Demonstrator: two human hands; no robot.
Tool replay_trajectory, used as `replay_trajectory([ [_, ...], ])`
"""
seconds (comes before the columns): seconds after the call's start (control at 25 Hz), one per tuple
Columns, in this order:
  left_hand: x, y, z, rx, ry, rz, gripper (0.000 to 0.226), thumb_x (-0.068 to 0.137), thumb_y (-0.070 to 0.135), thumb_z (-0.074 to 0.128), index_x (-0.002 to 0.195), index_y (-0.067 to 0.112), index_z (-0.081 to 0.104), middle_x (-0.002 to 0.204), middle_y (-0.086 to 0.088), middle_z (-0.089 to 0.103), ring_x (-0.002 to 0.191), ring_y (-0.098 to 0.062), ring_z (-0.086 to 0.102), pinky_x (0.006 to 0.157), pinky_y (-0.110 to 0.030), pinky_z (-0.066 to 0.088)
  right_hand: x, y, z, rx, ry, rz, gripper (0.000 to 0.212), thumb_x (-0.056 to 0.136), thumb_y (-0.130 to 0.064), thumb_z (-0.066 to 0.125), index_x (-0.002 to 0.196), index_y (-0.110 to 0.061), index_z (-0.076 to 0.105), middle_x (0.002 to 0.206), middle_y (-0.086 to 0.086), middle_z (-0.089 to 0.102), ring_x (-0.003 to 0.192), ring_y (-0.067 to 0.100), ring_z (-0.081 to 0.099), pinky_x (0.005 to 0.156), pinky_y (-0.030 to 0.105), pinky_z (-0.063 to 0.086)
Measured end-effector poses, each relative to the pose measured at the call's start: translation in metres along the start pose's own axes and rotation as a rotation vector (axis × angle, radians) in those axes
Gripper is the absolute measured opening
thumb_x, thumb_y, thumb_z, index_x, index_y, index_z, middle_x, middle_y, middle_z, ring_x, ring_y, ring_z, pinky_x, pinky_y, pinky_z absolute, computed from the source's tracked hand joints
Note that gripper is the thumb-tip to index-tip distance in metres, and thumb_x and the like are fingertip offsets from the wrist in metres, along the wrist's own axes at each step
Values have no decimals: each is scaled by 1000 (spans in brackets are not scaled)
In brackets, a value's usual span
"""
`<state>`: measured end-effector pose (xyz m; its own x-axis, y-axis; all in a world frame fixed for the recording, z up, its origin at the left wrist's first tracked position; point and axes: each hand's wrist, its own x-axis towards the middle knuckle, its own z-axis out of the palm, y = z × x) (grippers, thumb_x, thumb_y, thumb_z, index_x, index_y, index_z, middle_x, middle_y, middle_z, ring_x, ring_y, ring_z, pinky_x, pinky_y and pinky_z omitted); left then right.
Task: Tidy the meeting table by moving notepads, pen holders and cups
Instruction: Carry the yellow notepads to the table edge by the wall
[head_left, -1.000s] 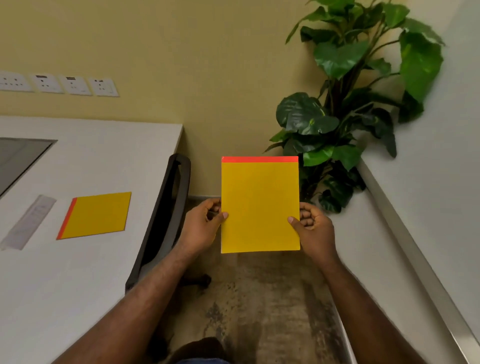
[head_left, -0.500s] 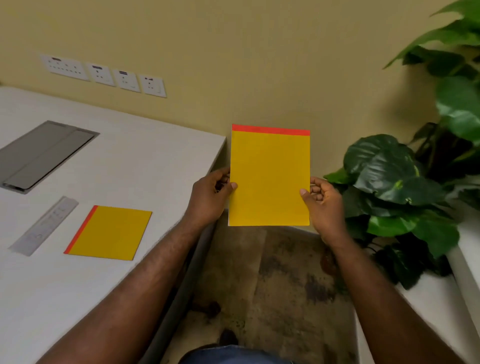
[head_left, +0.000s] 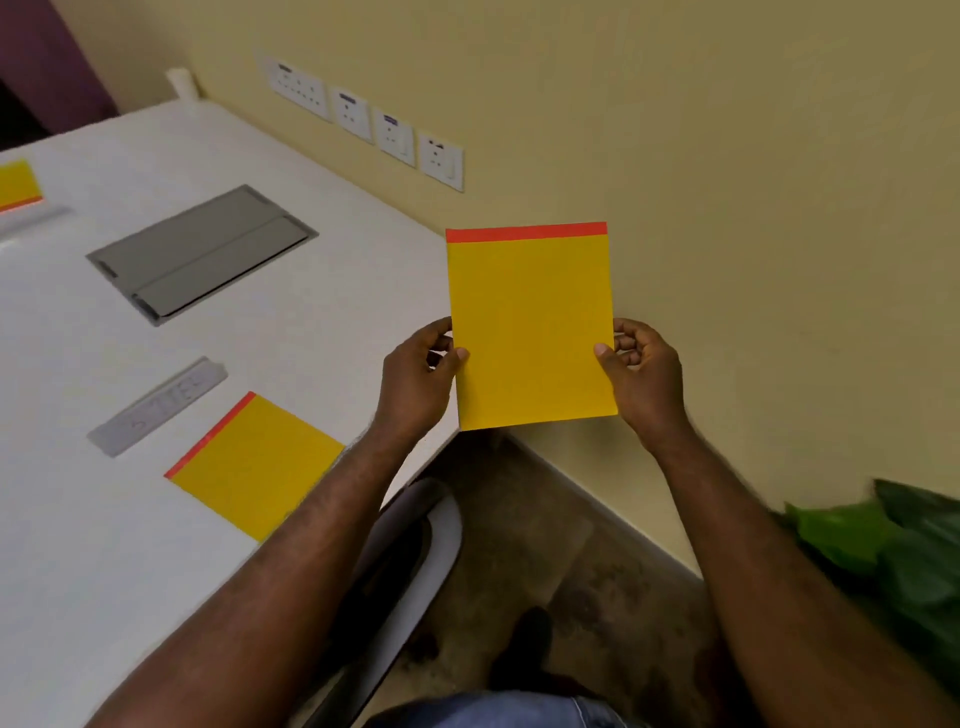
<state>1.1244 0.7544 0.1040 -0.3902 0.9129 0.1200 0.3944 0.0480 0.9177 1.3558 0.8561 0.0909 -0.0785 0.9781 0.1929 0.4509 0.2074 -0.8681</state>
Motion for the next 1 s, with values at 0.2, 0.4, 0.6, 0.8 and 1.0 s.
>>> replay_trajectory([
  [0.2, 40, -19, 18, 38, 185, -151, 40, 96, 20, 55, 136, 17, 51, 121, -4, 63, 98, -14, 58, 83, -28, 44, 78, 15, 44, 20, -174, -38, 34, 89, -11, 68, 122, -9, 61, 85, -3, 56, 67, 5, 49, 65, 13, 43],
  [0.4, 71, -44, 16, 67, 270, -240, 39, 96, 18, 55, 135, 17, 52, 117, -2, 63, 94, -14, 58, 78, -24, 43, 121, 29, 89, 36, -320, -44, 31, 89, -11, 67, 120, -10, 61, 81, -8, 55, 65, 4, 49, 58, 2, 39],
  [0.6, 113, -80, 11, 88, 352, -295, 38, 95, 17, 56, 133, 17, 54, 111, 2, 62, 90, -11, 59, 71, -10, 41, 173, 38, 144, -9, -435, -65, 31, 89, -13, 68, 120, -9, 61, 87, -1, 57, 69, 9, 51, 68, 20, 43],
  [0.8, 156, -117, 6, 118, 444, -379, 38, 94, 15, 57, 132, 13, 54, 113, -4, 60, 92, -14, 55, 73, -16, 41, 219, 44, 201, -60, -547, -96, 31, 90, -15, 67, 120, -10, 60, 85, -4, 56, 67, 4, 51, 63, 10, 39],
  [1.0, 197, -142, 6, 171, 474, -453, 38, 94, 15, 57, 131, 12, 56, 113, -11, 61, 87, -14, 54, 76, -24, 41, 260, 49, 244, -84, -624, -74, 29, 89, -11, 68, 116, -6, 61, 90, 1, 55, 66, 11, 51, 66, 22, 40],
])
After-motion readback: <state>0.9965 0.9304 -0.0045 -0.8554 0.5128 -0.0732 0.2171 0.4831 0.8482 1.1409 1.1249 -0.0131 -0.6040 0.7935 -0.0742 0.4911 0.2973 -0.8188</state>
